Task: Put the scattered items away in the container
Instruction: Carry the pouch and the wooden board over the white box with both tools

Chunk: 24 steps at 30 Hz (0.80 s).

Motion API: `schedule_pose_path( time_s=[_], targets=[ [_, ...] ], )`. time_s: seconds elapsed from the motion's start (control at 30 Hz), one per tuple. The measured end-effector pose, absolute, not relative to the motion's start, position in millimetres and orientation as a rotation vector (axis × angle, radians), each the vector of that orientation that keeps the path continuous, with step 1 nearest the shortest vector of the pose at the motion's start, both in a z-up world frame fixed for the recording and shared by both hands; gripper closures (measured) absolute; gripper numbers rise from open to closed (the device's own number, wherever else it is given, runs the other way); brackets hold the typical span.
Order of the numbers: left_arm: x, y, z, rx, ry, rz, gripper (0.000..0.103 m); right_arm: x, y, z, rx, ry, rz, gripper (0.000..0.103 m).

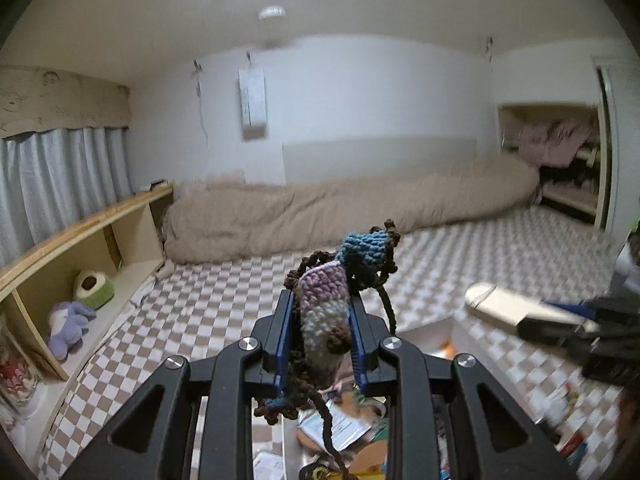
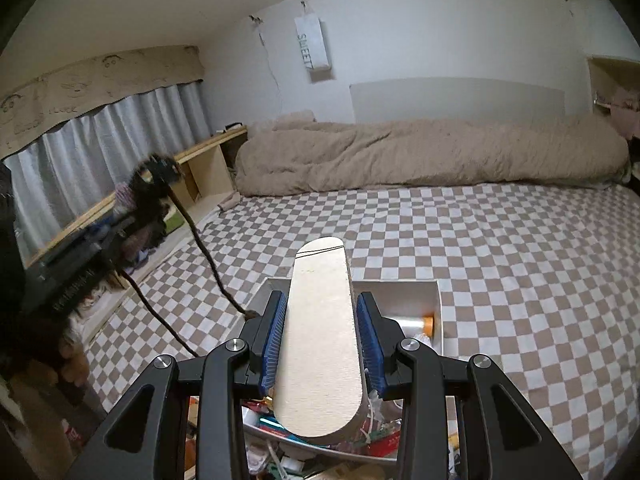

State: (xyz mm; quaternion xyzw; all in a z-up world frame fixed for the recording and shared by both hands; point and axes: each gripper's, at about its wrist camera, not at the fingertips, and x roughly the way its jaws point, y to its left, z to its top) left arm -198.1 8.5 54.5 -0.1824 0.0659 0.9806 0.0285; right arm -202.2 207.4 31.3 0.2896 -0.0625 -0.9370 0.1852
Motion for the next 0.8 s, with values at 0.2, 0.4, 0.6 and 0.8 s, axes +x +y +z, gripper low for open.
schedule_pose_path(
  time_s=[0.2,0.4,0.6,0.8],
  targets=[
    [-226,6,1,-0.783,0.193,2.981,0.078,-218,204,11,0.895,-0.197,-2.618,0.066],
    [-241,11,-41,-0.973,0.221,2.926,0.078,-235,203,-4,0.97,-0.194,-2.618,0.066],
    [-249,10,-81,-1.171,0.288,2.886,0.078,-245,209,-19,1.046,-0.186,-2.631,0.066],
    [-250,-1,-102,-1.255,0.265,2.845,0.076,-260,213,-41,1.146,-0.169,-2.645,0.066]
  ],
)
